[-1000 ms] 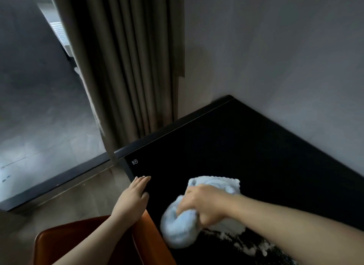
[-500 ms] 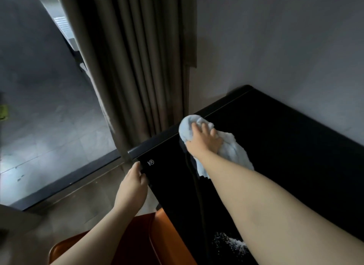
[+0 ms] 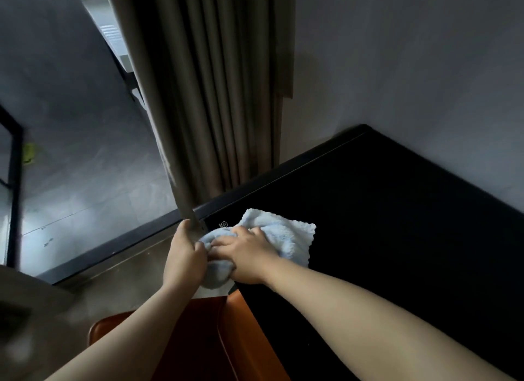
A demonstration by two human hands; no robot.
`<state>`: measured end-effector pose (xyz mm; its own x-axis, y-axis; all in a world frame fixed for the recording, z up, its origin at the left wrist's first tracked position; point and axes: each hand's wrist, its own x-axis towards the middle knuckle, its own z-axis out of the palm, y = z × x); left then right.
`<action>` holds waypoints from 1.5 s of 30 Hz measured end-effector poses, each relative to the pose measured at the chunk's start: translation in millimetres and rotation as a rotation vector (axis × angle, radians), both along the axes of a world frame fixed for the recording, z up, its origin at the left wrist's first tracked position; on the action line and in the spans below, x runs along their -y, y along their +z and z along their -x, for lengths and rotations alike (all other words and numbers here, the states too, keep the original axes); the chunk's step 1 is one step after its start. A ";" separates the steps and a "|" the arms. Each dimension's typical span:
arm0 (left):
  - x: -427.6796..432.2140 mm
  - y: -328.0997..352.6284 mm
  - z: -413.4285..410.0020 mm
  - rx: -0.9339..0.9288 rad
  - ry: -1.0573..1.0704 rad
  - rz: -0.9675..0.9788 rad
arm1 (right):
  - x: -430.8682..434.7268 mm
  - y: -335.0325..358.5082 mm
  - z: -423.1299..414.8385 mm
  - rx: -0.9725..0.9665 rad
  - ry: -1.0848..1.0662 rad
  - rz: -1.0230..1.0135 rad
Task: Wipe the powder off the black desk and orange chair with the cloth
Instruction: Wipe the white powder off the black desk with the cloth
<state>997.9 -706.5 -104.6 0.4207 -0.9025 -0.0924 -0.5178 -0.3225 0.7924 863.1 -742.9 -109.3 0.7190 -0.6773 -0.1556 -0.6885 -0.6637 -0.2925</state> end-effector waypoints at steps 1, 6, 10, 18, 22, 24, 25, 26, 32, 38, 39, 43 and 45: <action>-3.5 0.8 5.2 0.039 -0.042 -0.022 | -6.7 0.8 7.6 0.005 0.005 -0.013; -32.0 -6.9 46.9 0.173 -0.329 -0.050 | -40.9 6.6 48.7 -0.019 0.008 -0.037; -51.6 -12.4 75.5 0.192 -0.392 -0.063 | -68.2 10.8 92.9 -0.010 0.014 -0.080; -77.9 -11.2 114.5 0.326 -0.555 -0.193 | -110.4 30.6 162.3 -0.091 -0.005 -0.114; -88.0 -13.2 132.0 0.461 -0.600 -0.299 | -130.7 34.8 195.3 -0.081 -0.039 -0.160; -91.6 -13.3 141.0 0.488 -0.616 -0.331 | -137.7 33.1 211.9 -0.084 -0.098 -0.189; -93.0 -13.4 144.6 0.495 -0.629 -0.338 | -140.0 32.3 219.1 -0.092 -0.132 -0.203; -94.3 -13.4 147.3 0.499 -0.644 -0.339 | -141.6 33.3 225.7 -0.109 -0.152 -0.213; -94.5 -15.7 145.0 0.516 -0.678 -0.293 | -117.6 64.1 243.5 -0.024 -0.308 -0.248; -86.4 -13.6 127.8 0.536 -0.676 -0.296 | -58.0 64.0 211.5 0.169 -0.449 -0.165; -82.9 -13.4 123.1 0.546 -0.666 -0.289 | -48.7 63.8 206.2 0.209 -0.494 -0.154; -58.1 -13.8 103.7 0.627 -0.654 -0.311 | -14.7 58.2 182.2 0.348 -0.649 -0.030; -46.2 -15.0 101.3 0.646 -0.688 -0.418 | -0.2 52.8 167.3 0.331 -0.642 0.038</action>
<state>896.6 -660.3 -119.6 -0.0944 -0.9144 -0.3936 -0.9814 0.0192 0.1908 695.7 -742.7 -56.5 0.1830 -0.9826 0.0332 -0.8253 -0.1719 -0.5380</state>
